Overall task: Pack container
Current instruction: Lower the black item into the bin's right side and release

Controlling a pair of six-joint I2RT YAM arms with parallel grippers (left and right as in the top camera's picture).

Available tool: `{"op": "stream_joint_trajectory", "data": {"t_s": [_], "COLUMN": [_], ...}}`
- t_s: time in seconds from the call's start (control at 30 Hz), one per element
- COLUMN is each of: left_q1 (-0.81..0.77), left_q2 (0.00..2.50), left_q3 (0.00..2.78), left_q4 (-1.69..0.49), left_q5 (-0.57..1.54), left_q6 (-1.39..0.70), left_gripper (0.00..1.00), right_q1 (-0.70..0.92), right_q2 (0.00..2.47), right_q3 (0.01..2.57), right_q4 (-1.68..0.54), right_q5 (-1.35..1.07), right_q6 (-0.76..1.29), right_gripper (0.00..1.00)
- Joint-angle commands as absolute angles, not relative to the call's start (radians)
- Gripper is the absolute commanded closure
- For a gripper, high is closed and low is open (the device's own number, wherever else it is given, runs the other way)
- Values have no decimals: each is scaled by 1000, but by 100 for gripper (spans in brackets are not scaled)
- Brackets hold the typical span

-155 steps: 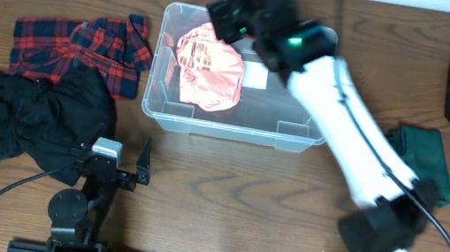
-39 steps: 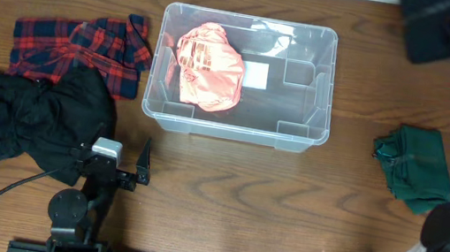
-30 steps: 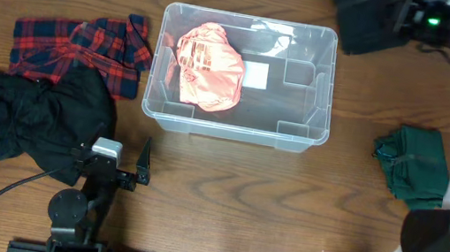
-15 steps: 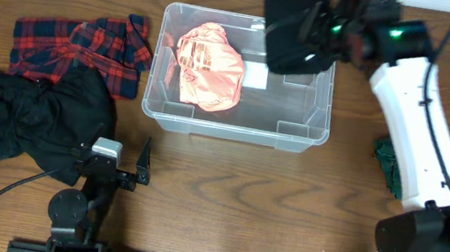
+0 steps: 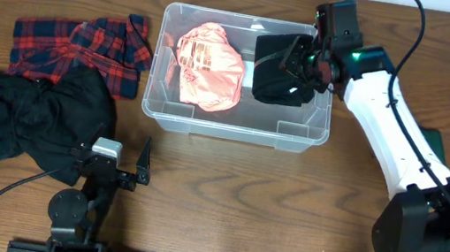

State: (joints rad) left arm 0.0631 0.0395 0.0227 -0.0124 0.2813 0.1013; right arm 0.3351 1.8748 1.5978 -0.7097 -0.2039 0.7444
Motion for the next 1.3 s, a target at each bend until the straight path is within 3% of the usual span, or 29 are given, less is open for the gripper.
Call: {"op": "stream_joint_trajectory", "data": {"t_s": [0.0, 0.5, 0.63, 0.67, 0.73, 1.0, 1.27], "left_q1": [67, 67, 67, 67, 67, 67, 67], "left_q2": [39, 39, 39, 39, 39, 39, 39], "left_q3": [4, 4, 4, 4, 4, 4, 4], "left_q4": [-45, -45, -45, -45, -45, -45, -45], "left_q5": [284, 284, 284, 284, 284, 284, 284], "left_q6": [93, 93, 93, 93, 93, 93, 93], "left_gripper": [2, 2, 2, 2, 2, 2, 2], "right_q1": [342, 341, 341, 341, 341, 336, 251], "right_q2": [1864, 1867, 1867, 1867, 1867, 1832, 1694], "right_q3": [1562, 1354, 1352, 1352, 1352, 1439, 1637], "right_q4": [-657, -416, -387, -377, -339, -251, -588], "right_q5": [-179, -137, -135, -135, -156, -271, -287], "right_q6": [762, 726, 676, 665, 636, 583, 491], "right_gripper": [99, 96, 44, 34, 27, 29, 26]}}
